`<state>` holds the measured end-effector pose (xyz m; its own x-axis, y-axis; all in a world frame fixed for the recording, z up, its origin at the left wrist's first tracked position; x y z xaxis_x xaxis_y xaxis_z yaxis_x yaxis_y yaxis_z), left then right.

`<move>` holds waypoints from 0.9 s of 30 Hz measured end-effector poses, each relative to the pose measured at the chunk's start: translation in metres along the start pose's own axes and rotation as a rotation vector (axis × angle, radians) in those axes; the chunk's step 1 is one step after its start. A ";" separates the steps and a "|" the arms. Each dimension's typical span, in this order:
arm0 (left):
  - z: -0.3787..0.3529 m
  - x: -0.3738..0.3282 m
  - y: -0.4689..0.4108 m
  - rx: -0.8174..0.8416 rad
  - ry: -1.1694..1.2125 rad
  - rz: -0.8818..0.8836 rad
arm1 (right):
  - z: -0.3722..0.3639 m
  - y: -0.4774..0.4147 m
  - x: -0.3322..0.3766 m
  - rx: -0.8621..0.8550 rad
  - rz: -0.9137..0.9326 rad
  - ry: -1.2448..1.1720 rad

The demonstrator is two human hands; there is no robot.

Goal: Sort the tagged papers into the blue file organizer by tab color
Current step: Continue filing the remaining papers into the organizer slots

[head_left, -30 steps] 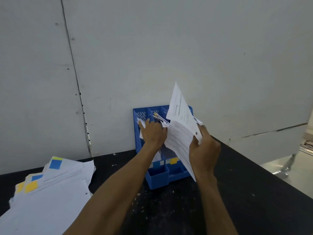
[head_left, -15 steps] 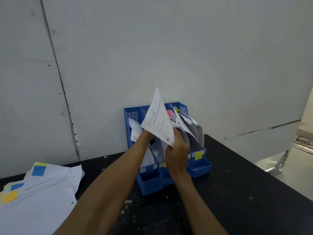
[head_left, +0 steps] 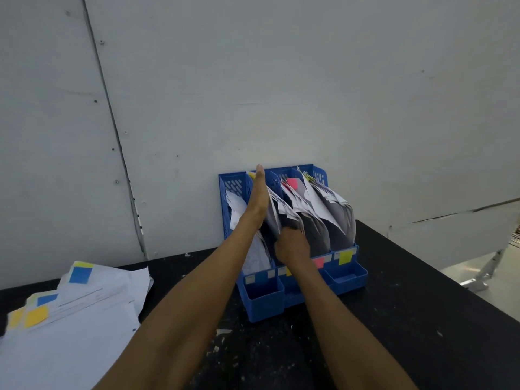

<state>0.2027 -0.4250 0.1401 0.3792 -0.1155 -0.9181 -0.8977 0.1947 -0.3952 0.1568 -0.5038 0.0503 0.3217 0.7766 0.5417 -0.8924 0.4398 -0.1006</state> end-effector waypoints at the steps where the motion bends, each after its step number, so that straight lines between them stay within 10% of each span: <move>1: 0.001 -0.004 0.001 0.005 -0.061 -0.036 | -0.005 -0.001 -0.003 0.037 -0.029 0.000; 12: 0.026 -0.018 0.006 -0.035 -0.288 -0.183 | 0.007 0.010 0.000 -0.033 -0.075 0.135; 20: 0.130 -0.043 0.042 -0.257 -0.405 -0.389 | 0.059 0.055 0.082 -0.457 0.147 -0.208; 27: 0.281 -0.010 0.133 -0.337 -0.842 -0.271 | -0.017 0.124 0.169 -0.209 0.324 -0.362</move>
<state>0.1425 -0.1242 0.0877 0.5037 0.6511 -0.5678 -0.7228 -0.0424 -0.6898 0.1055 -0.3103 0.1147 -0.1231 0.6989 0.7046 -0.8339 0.3121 -0.4553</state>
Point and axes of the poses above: each hand's wrist, its own y-axis away from the middle knuckle, its own z-axis out of the back of the hand, x = y × z, the point moved 9 cm from there along -y, towards the middle knuckle, and after that the axes turned 11 degrees about -z, right-handed, at the moved point
